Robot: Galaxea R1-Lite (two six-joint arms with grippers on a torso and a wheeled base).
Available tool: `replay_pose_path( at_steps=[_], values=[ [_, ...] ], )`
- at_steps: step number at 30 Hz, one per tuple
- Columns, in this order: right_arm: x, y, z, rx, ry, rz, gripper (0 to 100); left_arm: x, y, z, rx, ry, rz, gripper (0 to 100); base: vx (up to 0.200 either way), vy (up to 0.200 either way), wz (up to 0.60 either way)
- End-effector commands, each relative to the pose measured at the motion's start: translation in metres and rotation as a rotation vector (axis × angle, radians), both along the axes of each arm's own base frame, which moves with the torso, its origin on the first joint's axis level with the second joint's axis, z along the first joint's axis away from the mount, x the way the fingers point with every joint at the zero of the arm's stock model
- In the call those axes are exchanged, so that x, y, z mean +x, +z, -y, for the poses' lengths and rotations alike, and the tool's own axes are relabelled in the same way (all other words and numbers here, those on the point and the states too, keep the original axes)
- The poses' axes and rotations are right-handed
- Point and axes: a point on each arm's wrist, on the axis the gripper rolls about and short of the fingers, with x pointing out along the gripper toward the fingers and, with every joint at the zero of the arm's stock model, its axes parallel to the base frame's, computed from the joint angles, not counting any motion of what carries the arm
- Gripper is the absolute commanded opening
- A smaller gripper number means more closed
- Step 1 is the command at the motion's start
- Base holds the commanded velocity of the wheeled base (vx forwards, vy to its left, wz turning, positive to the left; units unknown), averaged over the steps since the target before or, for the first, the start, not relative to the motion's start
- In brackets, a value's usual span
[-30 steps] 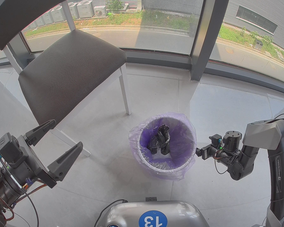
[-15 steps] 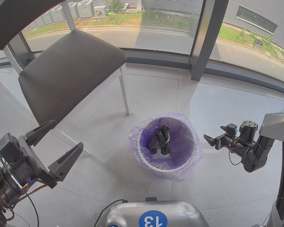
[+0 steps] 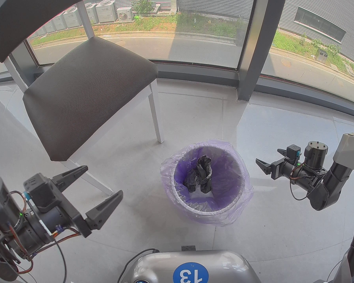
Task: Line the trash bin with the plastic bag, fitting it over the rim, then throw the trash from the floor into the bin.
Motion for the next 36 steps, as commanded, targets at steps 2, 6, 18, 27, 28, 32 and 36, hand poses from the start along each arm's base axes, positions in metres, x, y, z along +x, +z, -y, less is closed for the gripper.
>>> replay_pose_path(
  at_steps=[2,6,18,27,28,32,36],
  values=[
    [-0.016,0.043,-0.005,0.022,-0.014,0.096,100,0.071,-0.044,0.029,0.056,0.067,-0.113,100,0.000,0.000,0.00],
    [-0.028,0.063,-0.005,0.028,-0.009,0.145,100,0.109,-0.074,0.043,0.048,0.113,-0.171,100,0.000,0.000,0.00],
    [-0.057,0.107,-0.002,0.041,-0.010,0.253,100,0.181,-0.135,0.074,0.065,0.148,-0.225,100,0.000,0.000,0.00],
    [-0.058,0.110,0.000,0.042,-0.013,0.265,100,0.219,-0.152,0.072,0.064,0.221,-0.223,100,0.000,0.000,0.00],
    [-0.058,0.110,0.000,0.042,-0.013,0.265,100,0.220,-0.153,0.073,0.065,0.221,-0.223,100,0.000,0.000,0.00],
    [-0.058,0.110,0.000,0.042,-0.013,0.264,100,0.228,-0.163,0.076,0.062,0.221,-0.219,100,0.000,0.000,0.00],
    [-0.058,0.109,-0.001,0.042,-0.013,0.259,100,0.247,-0.176,0.085,0.045,0.219,-0.194,100,0.000,0.000,0.00]
  ],
)
